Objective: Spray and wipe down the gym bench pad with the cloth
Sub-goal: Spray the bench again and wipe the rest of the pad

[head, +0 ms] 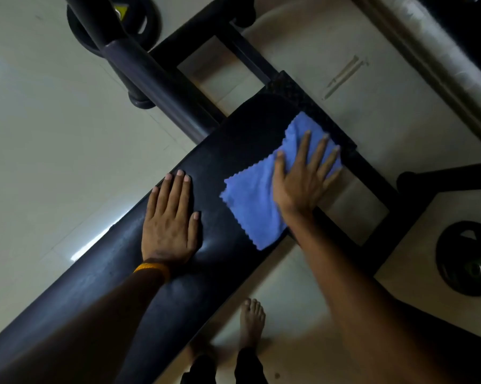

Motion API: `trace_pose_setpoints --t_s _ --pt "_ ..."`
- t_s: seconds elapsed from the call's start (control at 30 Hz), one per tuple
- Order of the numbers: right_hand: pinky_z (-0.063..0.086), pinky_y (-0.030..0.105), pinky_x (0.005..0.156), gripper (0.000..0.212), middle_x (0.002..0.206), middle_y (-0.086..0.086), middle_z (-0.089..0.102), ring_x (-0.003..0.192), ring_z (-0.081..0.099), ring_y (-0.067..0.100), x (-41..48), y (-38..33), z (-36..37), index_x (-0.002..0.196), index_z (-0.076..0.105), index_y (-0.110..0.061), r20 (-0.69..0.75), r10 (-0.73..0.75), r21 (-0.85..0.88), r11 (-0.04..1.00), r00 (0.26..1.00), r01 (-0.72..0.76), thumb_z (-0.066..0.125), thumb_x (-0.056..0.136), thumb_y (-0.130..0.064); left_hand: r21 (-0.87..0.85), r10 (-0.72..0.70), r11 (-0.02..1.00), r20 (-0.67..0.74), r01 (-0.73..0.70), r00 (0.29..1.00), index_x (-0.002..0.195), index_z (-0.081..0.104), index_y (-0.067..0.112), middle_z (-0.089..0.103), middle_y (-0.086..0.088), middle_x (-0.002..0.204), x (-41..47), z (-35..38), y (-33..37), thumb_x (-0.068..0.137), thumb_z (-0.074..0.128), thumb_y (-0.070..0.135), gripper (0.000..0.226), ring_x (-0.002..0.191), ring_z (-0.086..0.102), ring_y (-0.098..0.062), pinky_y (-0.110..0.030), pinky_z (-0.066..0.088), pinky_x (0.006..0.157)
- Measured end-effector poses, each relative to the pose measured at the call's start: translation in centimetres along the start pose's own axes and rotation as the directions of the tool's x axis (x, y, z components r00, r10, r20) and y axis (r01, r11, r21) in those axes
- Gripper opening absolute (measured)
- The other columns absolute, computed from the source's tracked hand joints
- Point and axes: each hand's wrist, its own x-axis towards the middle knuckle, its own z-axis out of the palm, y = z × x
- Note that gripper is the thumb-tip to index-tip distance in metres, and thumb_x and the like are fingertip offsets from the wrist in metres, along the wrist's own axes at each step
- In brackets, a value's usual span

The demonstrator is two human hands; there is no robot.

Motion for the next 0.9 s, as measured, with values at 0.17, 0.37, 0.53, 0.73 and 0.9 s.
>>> trace_pose_setpoints --t_s 0.17,0.37,0.53,0.73,0.9 --pt "0.010 0.060 0.123 0.074 0.170 0.004 0.011 0.154 0.018 0.034 -12.8 -1.6 -2.2 0.161 0.018 -0.035 0.210 -0.527 0.010 0.844 0.824 0.537 0.042 0.096 -0.062 0.014 0.016 1.000 0.015 -0.017 1.000 0.161 0.017 0.004 0.012 -0.012 0.170 0.0 0.1 -0.2 0.102 0.027 0.036 0.068 0.159 0.007 -0.028 -0.051 0.013 0.128" --pt "0.016 0.057 0.123 0.073 0.168 0.005 0.021 0.154 0.020 0.033 2.2 -2.5 -0.5 0.159 0.024 -0.034 0.138 -0.488 -0.038 0.867 0.862 0.497 0.028 0.097 -0.070 -0.010 0.024 1.000 0.000 -0.024 1.000 0.161 0.018 0.005 0.014 -0.013 0.170 0.1 0.1 -0.2 0.101 0.029 0.036 0.068 0.158 0.008 -0.029 -0.051 0.013 0.128" --pt "0.012 0.061 0.123 0.069 0.169 0.007 0.015 0.156 0.012 0.036 2.0 -6.2 -0.1 0.160 0.019 -0.036 0.123 -0.409 -0.047 0.908 0.904 0.417 0.025 0.099 -0.067 -0.039 0.031 0.999 -0.027 -0.032 0.999 0.161 0.021 0.004 0.017 -0.013 0.169 0.0 0.0 -0.3 0.101 0.032 0.035 0.068 0.158 0.011 -0.029 -0.051 0.015 0.127" --pt "0.016 0.058 0.123 0.068 0.169 0.004 0.017 0.156 0.012 0.032 -0.9 0.3 -1.7 0.159 0.025 -0.035 0.232 -0.862 0.069 0.477 0.451 0.876 0.034 0.099 -0.066 -0.025 0.030 0.999 -0.022 -0.031 0.999 0.161 0.021 0.005 0.016 -0.012 0.170 0.0 0.2 -0.5 0.102 0.028 0.038 0.068 0.158 0.011 -0.029 -0.051 0.015 0.127" --pt "0.018 0.057 0.123 0.070 0.167 0.010 0.022 0.154 0.019 0.035 4.7 -2.2 0.0 0.160 0.023 -0.030 0.101 -0.403 -0.027 0.913 0.910 0.407 0.022 0.101 -0.068 -0.022 0.034 0.999 -0.030 -0.035 0.999 0.161 0.020 0.005 0.017 -0.013 0.170 0.3 0.2 -0.4 0.102 0.029 0.038 0.068 0.158 0.012 -0.029 -0.050 0.014 0.127"
